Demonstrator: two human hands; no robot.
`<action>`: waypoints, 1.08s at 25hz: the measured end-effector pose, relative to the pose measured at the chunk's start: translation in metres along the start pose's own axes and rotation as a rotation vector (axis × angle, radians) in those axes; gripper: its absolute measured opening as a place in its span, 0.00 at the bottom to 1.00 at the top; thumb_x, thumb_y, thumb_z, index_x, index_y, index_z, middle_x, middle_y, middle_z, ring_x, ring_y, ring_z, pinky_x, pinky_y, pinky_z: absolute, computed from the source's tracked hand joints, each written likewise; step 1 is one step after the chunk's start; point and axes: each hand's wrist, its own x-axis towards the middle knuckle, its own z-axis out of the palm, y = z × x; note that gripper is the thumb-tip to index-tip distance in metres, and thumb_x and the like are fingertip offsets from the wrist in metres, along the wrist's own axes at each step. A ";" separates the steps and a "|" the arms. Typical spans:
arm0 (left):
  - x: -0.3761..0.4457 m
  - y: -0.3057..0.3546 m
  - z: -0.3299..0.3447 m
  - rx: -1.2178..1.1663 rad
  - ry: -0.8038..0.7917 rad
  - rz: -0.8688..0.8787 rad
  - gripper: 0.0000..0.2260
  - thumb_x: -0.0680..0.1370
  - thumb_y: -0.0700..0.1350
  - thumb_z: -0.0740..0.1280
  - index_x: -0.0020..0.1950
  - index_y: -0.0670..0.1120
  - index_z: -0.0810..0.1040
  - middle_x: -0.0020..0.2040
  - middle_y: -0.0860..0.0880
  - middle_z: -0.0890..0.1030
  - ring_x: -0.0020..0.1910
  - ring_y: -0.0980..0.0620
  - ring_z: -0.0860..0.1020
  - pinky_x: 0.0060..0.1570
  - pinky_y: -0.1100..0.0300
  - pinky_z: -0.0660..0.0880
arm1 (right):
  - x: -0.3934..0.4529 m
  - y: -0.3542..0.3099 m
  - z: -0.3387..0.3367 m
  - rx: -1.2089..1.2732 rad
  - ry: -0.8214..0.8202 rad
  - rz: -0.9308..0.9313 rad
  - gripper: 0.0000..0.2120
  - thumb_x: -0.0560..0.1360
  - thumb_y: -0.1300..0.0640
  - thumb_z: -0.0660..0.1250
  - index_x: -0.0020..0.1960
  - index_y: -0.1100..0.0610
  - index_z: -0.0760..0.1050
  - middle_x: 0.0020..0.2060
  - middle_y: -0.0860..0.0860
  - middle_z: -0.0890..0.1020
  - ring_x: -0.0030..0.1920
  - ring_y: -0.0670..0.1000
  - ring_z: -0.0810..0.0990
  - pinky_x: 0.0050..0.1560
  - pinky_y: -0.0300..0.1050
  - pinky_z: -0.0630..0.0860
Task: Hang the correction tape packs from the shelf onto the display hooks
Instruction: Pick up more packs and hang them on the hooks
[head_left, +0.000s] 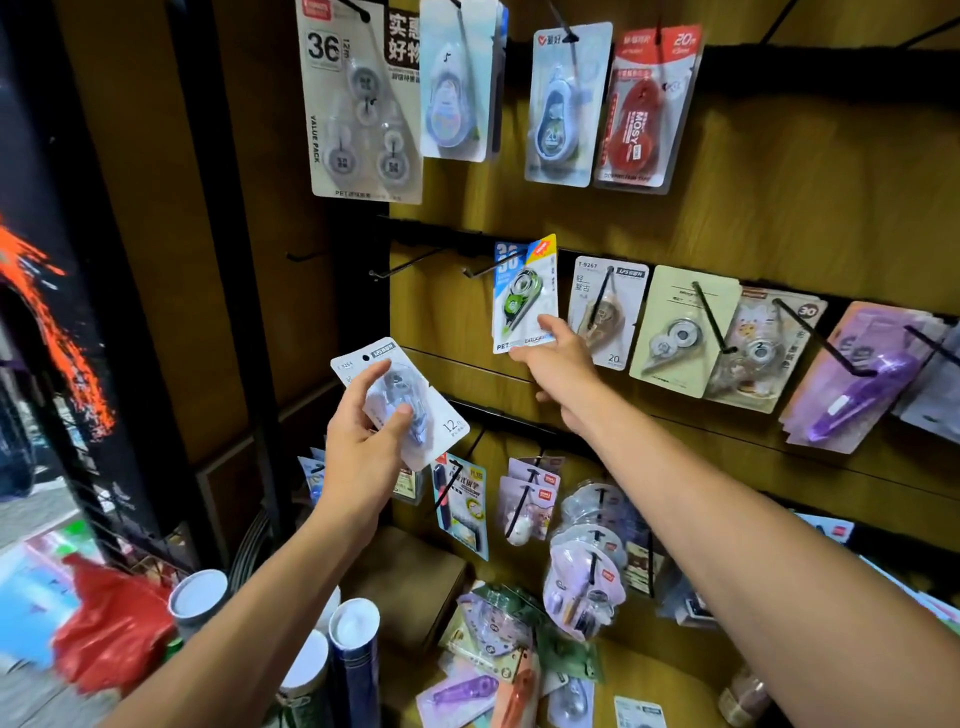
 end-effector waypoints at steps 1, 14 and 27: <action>-0.001 0.000 -0.001 0.005 -0.004 -0.005 0.23 0.79 0.37 0.66 0.69 0.59 0.70 0.64 0.47 0.78 0.58 0.48 0.80 0.50 0.46 0.81 | 0.004 -0.001 0.000 0.039 -0.018 0.047 0.32 0.75 0.56 0.70 0.76 0.47 0.63 0.65 0.47 0.71 0.60 0.52 0.74 0.57 0.51 0.78; -0.016 0.019 -0.007 -0.021 -0.115 -0.025 0.21 0.77 0.34 0.68 0.66 0.50 0.71 0.50 0.50 0.86 0.45 0.52 0.85 0.30 0.63 0.78 | -0.081 0.043 0.014 0.167 -0.633 0.107 0.12 0.79 0.55 0.67 0.59 0.61 0.76 0.48 0.62 0.84 0.32 0.53 0.82 0.31 0.42 0.78; -0.065 0.055 0.048 0.065 -0.262 0.025 0.07 0.81 0.39 0.64 0.50 0.44 0.82 0.39 0.54 0.85 0.33 0.61 0.80 0.29 0.67 0.74 | -0.144 0.054 -0.057 0.175 -0.338 -0.112 0.06 0.82 0.55 0.63 0.50 0.54 0.78 0.33 0.58 0.82 0.22 0.45 0.76 0.22 0.38 0.70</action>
